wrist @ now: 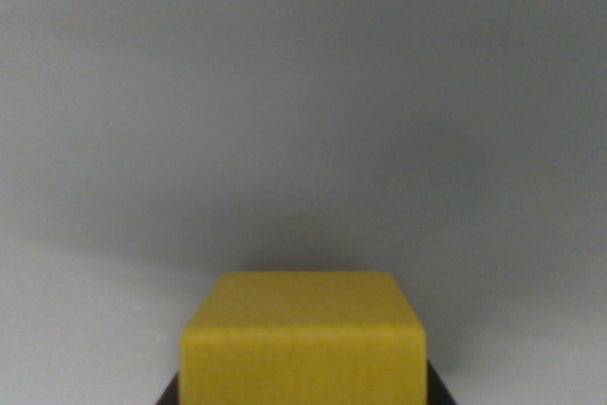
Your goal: Pick yellow cube
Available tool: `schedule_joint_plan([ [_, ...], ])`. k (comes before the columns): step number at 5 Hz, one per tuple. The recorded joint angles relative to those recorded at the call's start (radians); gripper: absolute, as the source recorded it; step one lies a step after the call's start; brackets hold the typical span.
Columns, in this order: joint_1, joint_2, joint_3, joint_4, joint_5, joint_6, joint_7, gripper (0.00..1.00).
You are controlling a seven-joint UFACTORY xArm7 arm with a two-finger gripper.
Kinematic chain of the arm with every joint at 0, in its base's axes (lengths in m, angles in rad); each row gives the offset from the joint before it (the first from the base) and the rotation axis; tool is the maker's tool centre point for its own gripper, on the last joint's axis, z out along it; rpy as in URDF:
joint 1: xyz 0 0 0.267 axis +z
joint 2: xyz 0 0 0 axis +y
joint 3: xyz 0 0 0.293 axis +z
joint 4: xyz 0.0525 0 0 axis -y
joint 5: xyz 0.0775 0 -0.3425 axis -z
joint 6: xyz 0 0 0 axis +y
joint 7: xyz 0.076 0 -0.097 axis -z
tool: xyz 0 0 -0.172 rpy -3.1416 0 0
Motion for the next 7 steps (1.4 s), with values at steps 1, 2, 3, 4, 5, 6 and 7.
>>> schedule_joint_plan([
  [1, -0.0001, -0.006, 0.0, 0.013, 0.0005, 0.019, 0.0, 1.0],
  [2, -0.0001, -0.006, 0.0, 0.013, 0.0005, 0.019, 0.0, 1.0],
  [3, -0.0002, -0.014, 0.001, 0.03, 0.0012, 0.044, -0.001, 1.0],
  [4, -0.0002, -0.014, 0.001, 0.03, 0.0012, 0.044, -0.001, 1.0],
  [5, -0.0003, -0.024, 0.001, 0.05, 0.0021, 0.074, -0.001, 1.0],
  [6, -0.0003, -0.024, 0.001, 0.05, 0.0021, 0.074, -0.001, 1.0],
  [7, -0.0005, -0.035, 0.002, 0.074, 0.003, 0.108, -0.001, 1.0],
])
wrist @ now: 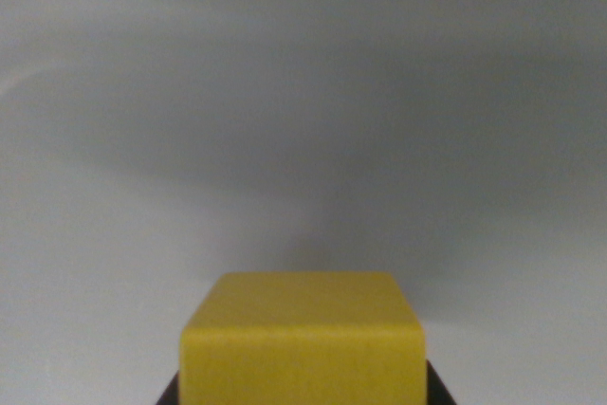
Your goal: Pick yellow cube
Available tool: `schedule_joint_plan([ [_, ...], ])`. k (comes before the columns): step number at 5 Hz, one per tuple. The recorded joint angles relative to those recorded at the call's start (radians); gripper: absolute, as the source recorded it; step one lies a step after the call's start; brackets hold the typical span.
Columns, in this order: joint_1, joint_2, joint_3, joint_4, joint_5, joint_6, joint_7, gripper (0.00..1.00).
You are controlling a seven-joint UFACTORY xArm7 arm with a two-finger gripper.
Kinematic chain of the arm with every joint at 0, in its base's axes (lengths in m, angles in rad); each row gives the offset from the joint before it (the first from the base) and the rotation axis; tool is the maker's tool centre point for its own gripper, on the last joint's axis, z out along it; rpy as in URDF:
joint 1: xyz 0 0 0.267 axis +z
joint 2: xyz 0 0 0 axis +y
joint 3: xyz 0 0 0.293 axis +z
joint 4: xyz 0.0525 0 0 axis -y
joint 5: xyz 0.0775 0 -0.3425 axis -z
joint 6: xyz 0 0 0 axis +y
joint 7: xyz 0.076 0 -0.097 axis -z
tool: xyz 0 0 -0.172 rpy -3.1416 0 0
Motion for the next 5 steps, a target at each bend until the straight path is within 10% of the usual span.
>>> schedule_joint_plan([
  [5, -0.0004, -0.025, 0.001, 0.053, 0.0022, 0.078, -0.001, 1.0],
])
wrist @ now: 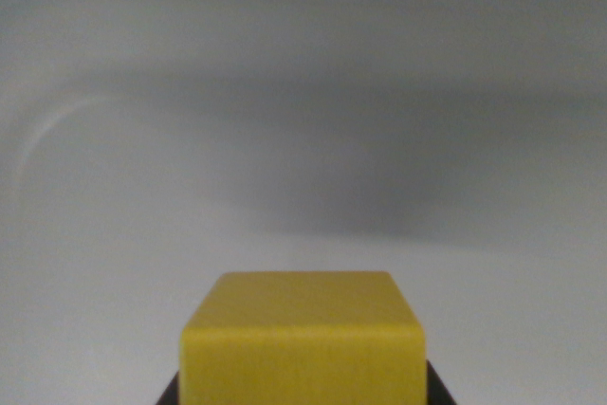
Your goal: Pick yellow cube
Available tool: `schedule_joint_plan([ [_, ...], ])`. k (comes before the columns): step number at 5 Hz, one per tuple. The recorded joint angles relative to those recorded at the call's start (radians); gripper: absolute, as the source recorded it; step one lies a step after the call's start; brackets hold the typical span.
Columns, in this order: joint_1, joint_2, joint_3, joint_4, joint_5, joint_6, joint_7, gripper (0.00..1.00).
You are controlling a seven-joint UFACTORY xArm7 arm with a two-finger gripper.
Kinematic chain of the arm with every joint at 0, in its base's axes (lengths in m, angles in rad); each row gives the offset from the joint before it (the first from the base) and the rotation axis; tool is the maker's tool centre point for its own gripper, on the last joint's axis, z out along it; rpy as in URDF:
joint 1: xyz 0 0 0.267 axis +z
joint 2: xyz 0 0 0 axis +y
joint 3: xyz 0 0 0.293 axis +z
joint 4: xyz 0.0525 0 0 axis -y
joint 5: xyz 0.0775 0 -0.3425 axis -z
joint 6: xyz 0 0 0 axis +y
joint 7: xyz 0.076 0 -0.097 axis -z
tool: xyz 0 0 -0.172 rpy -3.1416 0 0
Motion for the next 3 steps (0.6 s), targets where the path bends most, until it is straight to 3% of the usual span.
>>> schedule_joint_plan([
  [1, -0.0002, -0.014, 0.001, 0.03, 0.0012, 0.044, -0.001, 1.0],
  [2, -0.0002, -0.014, 0.001, 0.03, 0.0012, 0.044, -0.001, 1.0],
  [3, -0.0004, -0.029, 0.002, 0.061, 0.0025, 0.09, -0.001, 1.0],
])
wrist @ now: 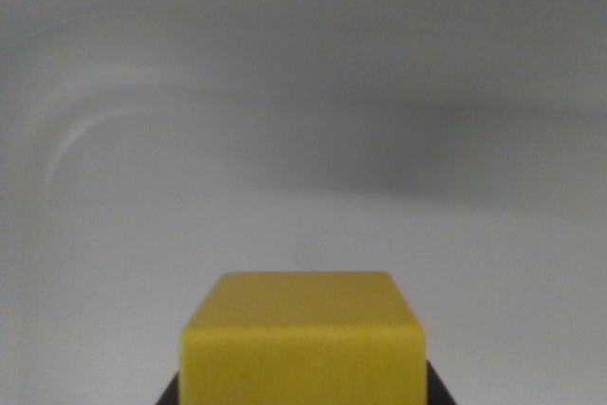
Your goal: Pick yellow cube
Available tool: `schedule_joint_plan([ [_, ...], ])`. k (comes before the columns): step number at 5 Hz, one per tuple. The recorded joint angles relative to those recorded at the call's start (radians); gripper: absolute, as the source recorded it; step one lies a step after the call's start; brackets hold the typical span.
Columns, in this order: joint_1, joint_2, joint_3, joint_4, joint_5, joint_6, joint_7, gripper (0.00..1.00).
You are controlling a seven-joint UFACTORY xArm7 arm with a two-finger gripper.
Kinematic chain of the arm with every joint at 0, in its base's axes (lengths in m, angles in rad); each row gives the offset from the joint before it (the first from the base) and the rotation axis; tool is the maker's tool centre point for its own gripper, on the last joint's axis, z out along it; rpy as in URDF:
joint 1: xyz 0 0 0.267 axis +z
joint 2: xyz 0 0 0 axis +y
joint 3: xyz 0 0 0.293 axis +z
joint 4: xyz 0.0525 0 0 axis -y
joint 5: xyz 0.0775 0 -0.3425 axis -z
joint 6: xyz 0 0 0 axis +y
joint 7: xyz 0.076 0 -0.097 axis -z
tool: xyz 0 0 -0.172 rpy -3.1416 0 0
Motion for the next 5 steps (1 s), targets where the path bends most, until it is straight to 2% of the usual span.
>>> schedule_joint_plan([
  [1, 0.0, 0.0, 0.0, 0.0, 0.0, 0.0, 0.0, 1.0],
  [2, -0.0002, -0.015, 0.001, 0.032, 0.0013, 0.047, -0.001, 1.0],
  [3, -0.0002, -0.015, 0.001, 0.032, 0.0013, 0.047, -0.001, 1.0],
  [4, -0.0004, -0.03, 0.002, 0.063, 0.0026, 0.093, -0.001, 1.0],
  [5, -0.0004, -0.03, 0.002, 0.063, 0.0026, 0.093, -0.001, 1.0],
])
